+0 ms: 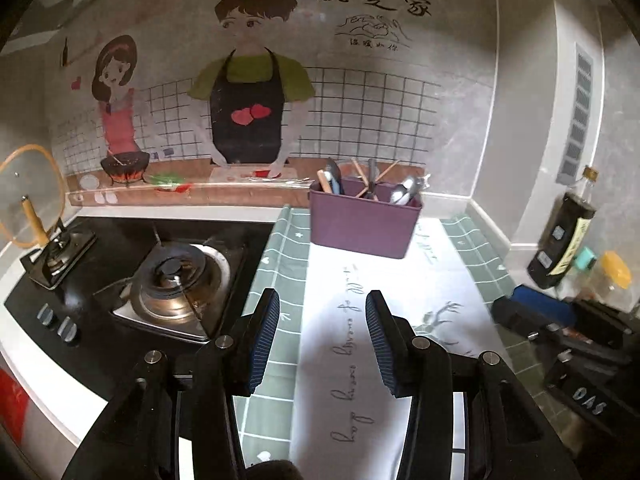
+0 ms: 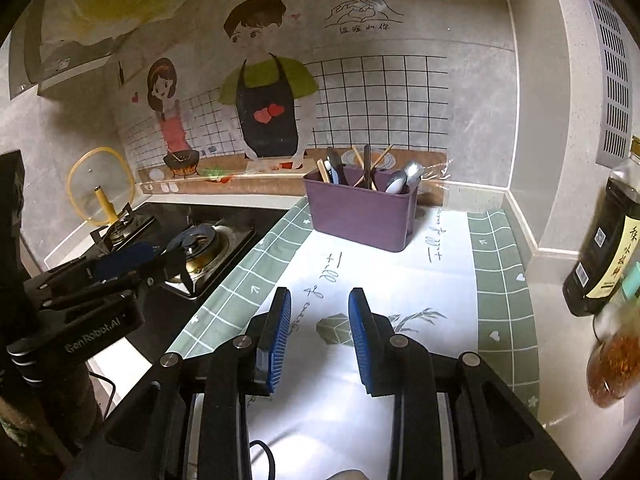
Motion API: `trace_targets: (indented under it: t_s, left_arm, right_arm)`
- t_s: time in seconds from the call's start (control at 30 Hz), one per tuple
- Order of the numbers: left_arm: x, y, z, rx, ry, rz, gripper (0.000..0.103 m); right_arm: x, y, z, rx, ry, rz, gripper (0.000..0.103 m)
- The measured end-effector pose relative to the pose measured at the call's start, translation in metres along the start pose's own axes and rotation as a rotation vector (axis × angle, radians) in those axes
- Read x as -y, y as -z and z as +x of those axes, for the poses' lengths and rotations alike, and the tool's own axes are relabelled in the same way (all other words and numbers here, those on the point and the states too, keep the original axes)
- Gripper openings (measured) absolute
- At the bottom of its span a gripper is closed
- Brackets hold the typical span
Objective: Organize utensils
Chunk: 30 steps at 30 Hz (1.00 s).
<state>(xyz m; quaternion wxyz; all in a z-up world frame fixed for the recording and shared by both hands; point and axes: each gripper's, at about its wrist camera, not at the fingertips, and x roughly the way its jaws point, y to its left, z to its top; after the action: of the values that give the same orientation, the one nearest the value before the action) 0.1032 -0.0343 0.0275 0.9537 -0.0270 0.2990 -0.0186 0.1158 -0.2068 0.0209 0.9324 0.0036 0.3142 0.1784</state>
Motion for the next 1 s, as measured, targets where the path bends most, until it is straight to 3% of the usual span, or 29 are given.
trace_targets:
  t_s: [1.0]
  left_arm:
    - [0.0022, 0.0027, 0.0016, -0.036, 0.039, 0.004, 0.046]
  right_arm:
    - [-0.0074, 0.0053, -0.0035, -0.001, 0.006, -0.014, 0.028]
